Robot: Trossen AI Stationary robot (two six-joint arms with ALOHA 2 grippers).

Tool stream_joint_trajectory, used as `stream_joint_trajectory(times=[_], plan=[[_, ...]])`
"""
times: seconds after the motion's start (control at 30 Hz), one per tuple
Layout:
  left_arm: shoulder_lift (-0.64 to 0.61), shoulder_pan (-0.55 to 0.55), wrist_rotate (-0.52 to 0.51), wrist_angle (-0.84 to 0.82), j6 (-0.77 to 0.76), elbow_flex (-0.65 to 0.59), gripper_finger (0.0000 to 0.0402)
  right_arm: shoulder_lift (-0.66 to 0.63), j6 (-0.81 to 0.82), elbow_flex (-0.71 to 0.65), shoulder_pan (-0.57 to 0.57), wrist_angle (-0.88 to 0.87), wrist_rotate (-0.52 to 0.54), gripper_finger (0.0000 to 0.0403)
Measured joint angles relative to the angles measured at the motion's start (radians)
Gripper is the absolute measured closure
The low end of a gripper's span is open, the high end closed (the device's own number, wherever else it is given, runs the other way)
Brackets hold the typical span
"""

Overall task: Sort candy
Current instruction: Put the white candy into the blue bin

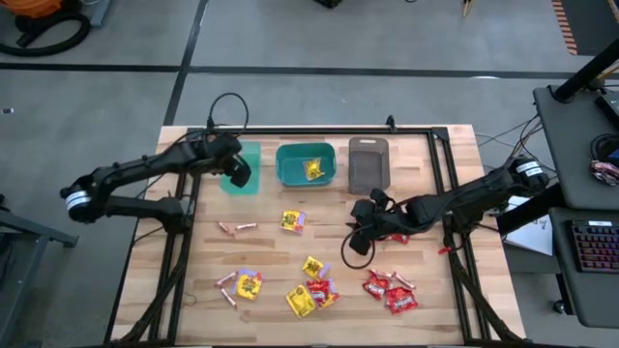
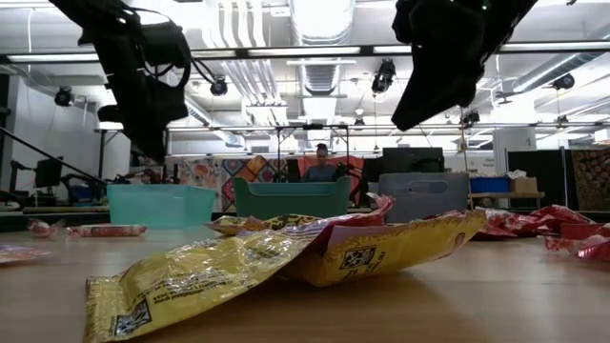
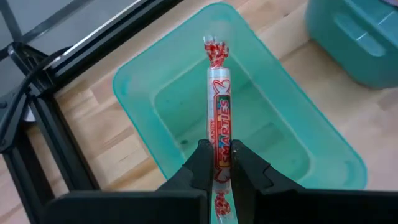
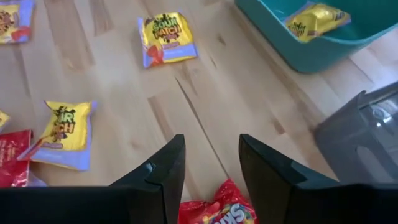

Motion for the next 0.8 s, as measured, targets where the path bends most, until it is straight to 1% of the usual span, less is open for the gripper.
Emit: stream_joint_trajectory(times=[0.27,0.47,0.67,0.8], plan=[[0.085,0.006,-0.023,0.017,0.003,0.0,0.0392,0.013,0.012,0.0,0.0,0.003,0.0,0.0273],[0.144,0.006,-0.025,0.016,0.012,0.0,0.0391,0.013,0.012,0.0,0.0,0.003,0.0,0.0269],[0.163,0.005,-0.03,0.016,0.012,0.0,0.0391,0.013,0.012,0.0,0.0,0.003,0.0,0.0263],[0.164,0.005,-0.065,0.018,0.01,0.0,0.039,0.013,0.012,0.0,0.0,0.004,0.0,0.0266]])
